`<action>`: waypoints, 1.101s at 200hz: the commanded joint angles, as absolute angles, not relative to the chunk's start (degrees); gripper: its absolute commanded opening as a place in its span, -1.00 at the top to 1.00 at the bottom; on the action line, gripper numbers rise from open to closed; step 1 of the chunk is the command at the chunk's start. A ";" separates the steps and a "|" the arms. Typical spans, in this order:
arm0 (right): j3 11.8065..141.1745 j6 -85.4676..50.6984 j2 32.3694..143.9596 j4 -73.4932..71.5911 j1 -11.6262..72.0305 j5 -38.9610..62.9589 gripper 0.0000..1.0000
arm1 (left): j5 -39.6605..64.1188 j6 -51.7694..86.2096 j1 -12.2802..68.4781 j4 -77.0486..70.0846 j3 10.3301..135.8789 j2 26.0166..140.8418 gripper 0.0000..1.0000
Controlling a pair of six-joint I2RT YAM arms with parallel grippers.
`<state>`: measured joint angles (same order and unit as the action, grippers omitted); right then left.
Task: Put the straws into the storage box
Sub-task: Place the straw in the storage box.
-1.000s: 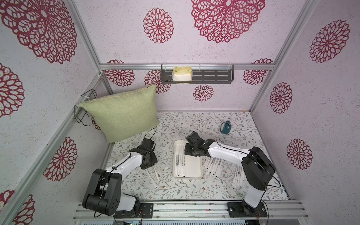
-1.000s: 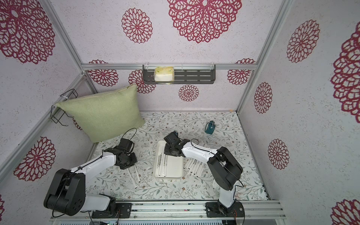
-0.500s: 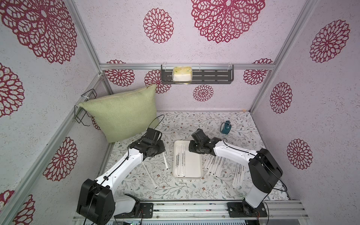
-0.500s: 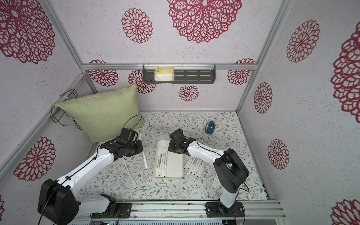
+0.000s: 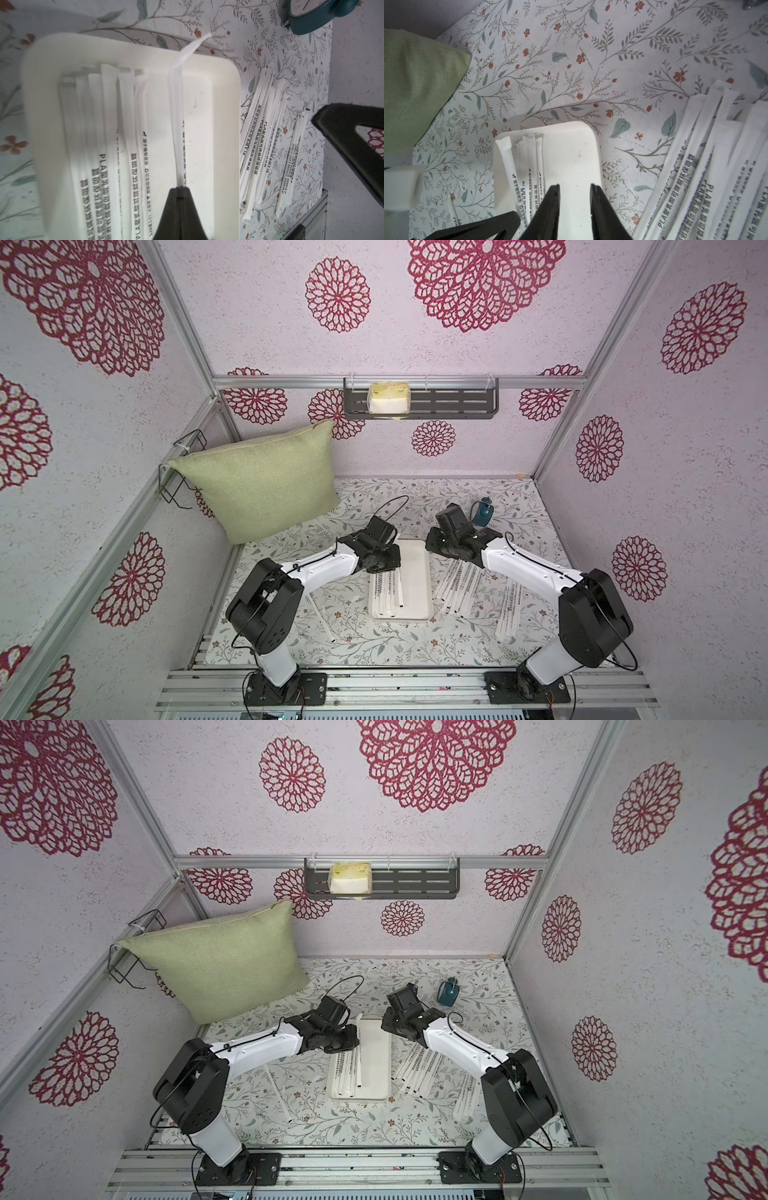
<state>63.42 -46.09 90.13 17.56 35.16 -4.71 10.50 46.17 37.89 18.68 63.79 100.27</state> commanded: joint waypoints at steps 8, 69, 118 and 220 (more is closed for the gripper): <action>62.69 -45.51 88.52 17.26 35.27 -4.94 0.37 | 12.59 46.55 38.64 13.98 63.95 102.86 1.00; 62.40 -45.60 89.21 16.55 35.33 -4.24 0.37 | 11.31 44.00 38.68 18.03 63.01 104.51 1.00; 62.57 -45.81 90.09 15.83 35.82 -3.95 0.38 | 12.58 44.04 38.63 18.12 60.69 103.54 1.00; 62.93 -45.52 90.26 16.44 36.25 -4.48 0.39 | 11.35 41.79 37.37 21.20 63.97 105.57 0.83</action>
<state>62.22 -46.11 90.43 16.51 36.03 -4.23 12.29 43.00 37.93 19.44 62.22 105.47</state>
